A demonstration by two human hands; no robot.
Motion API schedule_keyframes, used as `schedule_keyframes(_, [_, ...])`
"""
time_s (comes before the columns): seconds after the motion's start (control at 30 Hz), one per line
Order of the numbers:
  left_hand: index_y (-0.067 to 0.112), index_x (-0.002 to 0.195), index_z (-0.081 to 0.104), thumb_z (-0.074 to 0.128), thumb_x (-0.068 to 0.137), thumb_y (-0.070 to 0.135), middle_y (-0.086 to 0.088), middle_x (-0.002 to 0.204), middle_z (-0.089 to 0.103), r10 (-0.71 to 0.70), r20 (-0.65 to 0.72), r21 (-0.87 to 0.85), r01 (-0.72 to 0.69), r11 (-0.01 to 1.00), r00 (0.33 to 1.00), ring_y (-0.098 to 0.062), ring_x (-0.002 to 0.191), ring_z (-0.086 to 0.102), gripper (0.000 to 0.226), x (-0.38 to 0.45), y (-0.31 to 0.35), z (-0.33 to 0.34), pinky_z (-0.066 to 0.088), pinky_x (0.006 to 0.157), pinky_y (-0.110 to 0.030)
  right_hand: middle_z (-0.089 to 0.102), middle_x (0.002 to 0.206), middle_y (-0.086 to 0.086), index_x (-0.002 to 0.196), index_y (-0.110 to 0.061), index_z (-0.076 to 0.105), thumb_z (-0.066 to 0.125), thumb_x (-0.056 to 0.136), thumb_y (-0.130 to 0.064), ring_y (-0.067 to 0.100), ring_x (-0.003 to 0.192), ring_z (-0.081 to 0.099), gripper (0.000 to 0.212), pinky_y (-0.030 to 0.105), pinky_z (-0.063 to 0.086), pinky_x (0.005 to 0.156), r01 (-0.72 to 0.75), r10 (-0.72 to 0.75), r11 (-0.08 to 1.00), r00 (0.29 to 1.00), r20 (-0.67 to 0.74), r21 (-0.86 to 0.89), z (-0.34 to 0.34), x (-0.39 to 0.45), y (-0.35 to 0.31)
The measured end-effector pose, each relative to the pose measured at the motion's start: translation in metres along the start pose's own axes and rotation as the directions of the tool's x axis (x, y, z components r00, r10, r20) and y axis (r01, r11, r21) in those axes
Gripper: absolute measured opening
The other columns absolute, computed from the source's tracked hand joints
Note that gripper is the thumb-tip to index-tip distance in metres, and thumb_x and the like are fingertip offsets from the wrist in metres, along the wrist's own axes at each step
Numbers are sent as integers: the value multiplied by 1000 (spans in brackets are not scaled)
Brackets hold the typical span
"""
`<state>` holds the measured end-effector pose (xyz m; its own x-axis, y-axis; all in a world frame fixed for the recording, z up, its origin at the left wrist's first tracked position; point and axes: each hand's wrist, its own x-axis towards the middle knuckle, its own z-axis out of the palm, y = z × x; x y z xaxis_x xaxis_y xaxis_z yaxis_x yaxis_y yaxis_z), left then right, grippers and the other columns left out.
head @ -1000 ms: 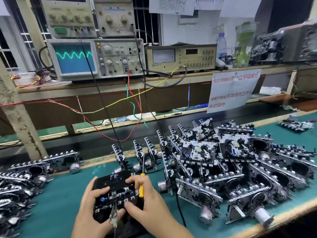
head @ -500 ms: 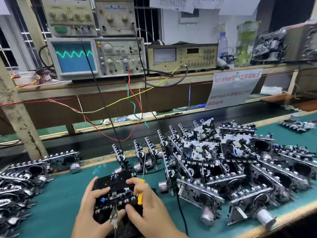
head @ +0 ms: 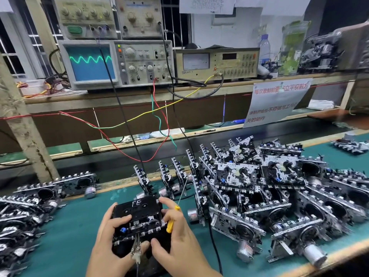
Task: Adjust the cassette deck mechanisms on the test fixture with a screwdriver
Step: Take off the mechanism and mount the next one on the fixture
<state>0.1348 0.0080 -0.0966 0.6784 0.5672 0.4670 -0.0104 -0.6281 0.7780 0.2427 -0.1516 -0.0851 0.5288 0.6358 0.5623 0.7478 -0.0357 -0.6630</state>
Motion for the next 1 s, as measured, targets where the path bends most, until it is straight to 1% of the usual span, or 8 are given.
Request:
schedule_keyframes(0.07, [47, 122, 58, 97, 49, 44, 30, 154, 33, -2, 0, -8, 2, 1000, 1000, -14, 137, 48, 83, 0, 2, 0, 45, 105, -50, 19, 153, -32, 111, -44, 19, 58, 90, -39, -4, 132, 39, 44, 23, 40, 91, -15, 15, 1000, 1000, -22, -7, 0, 0, 1])
schedule_keyframes(0.13, [48, 121, 59, 98, 48, 44, 30, 154, 34, 4, -2, -20, -4, 1000, 1000, -13, 138, 46, 82, 0, 3, 0, 44, 105, -50, 22, 146, -35, 110, -45, 18, 57, 90, -44, -9, 125, 39, 44, 17, 36, 86, -43, 43, 999, 999, -29, -10, 1, 0, 2])
schedule_keyframes(0.3, [47, 122, 59, 97, 49, 51, 29, 155, 34, 4, -3, -25, -5, 1000, 1000, -13, 136, 50, 82, -1, 3, 0, 45, 105, -54, 27, 127, -35, 107, -50, 16, 56, 90, -55, -9, 115, 42, 45, 8, 31, 88, -89, 89, 996, 996, -29, 16, 3, 0, 4])
schedule_keyframes(0.47, [48, 124, 58, 85, 47, 61, 30, 155, 32, -4, -9, -39, 3, 999, 1000, -12, 137, 48, 83, -2, 4, 0, 45, 105, -52, 31, 119, -36, 110, -53, 16, 59, 86, -58, -7, 112, 44, 49, 9, 32, 90, -133, 134, 991, 990, -47, 32, 5, 1, 7])
schedule_keyframes(0.6, [49, 123, 58, 95, 51, 53, 31, 155, 31, -11, 1, -44, 11, 999, 1000, -13, 138, 48, 81, -2, 5, -1, 44, 107, -53, 32, 117, -34, 111, -52, 17, 59, 85, -57, -5, 112, 45, 50, 9, 33, 88, -140, 141, 990, 989, -53, 34, 6, 1, 9])
schedule_keyframes(0.67, [49, 123, 58, 93, 51, 49, 32, 155, 31, -9, 1, -36, 9, 999, 1000, -12, 137, 48, 80, -2, 6, -1, 44, 106, -51, 33, 116, -33, 111, -52, 17, 60, 85, -56, -3, 112, 46, 50, 11, 34, 89, -137, 139, 990, 989, -55, 35, 6, 1, 9])
schedule_keyframes(0.9, [49, 122, 58, 88, 50, 60, 31, 155, 31, -2, -1, -47, 2, 999, 1000, -10, 136, 48, 79, -2, 7, -1, 46, 103, -48, 36, 115, -31, 112, -51, 20, 63, 85, -54, 0, 111, 48, 52, 12, 36, 88, -135, 137, 990, 988, -66, 38, 9, 0, 12])
schedule_keyframes(1.0, [47, 122, 58, 85, 51, 59, 30, 155, 31, 11, -8, -41, -11, 999, 1000, -7, 137, 47, 77, -2, 7, -1, 45, 100, -42, 37, 117, -31, 113, -51, 22, 64, 84, -56, 0, 111, 48, 52, 14, 38, 88, -148, 151, 988, 987, -62, 49, 9, 0, 12])
